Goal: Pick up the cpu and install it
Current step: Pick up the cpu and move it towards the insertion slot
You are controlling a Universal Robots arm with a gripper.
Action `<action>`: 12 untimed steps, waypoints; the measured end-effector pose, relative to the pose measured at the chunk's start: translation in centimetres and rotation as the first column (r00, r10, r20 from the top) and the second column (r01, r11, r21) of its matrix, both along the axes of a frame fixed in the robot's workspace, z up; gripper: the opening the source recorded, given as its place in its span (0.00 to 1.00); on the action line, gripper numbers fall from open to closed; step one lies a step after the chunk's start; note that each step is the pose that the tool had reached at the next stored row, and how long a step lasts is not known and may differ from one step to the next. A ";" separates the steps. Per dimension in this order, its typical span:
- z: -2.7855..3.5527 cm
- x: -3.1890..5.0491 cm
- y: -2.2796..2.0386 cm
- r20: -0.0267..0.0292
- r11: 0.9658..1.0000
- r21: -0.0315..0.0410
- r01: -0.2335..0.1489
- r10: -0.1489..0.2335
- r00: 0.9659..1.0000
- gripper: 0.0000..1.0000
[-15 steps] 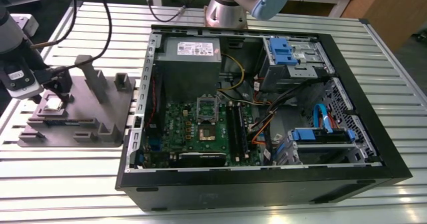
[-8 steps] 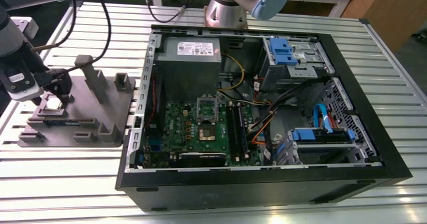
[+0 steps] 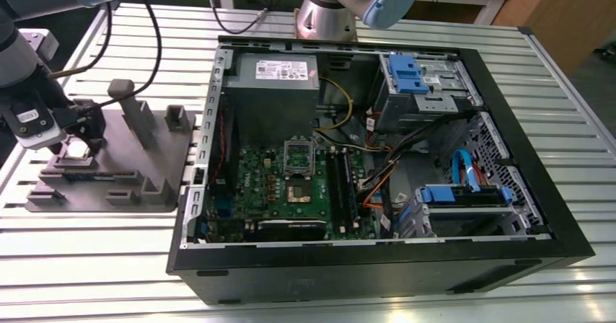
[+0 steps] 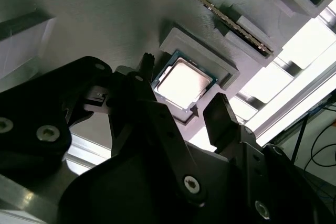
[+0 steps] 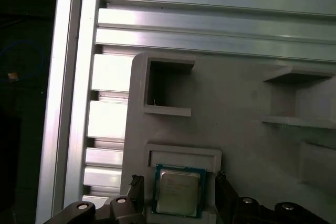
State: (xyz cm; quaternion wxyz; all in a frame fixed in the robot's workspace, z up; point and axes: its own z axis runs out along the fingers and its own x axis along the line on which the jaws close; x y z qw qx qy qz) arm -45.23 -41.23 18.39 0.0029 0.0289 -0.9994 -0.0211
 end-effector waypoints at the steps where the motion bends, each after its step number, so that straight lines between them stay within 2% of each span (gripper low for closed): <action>1: -0.09 0.00 0.00 0.000 1.000 0.000 0.000 0.000 1.000 0.65; 8: -0.24 0.00 0.00 0.000 1.000 0.000 0.000 0.000 1.000 0.65; 10: -0.24 0.00 0.00 0.000 1.000 0.000 0.000 0.000 1.000 0.63; 11: -0.24 0.00 0.00 0.000 1.000 0.000 0.000 0.000 1.000 0.56; 12: -0.24 0.00 0.00 0.000 1.000 0.000 0.000 0.000 1.000 0.56</action>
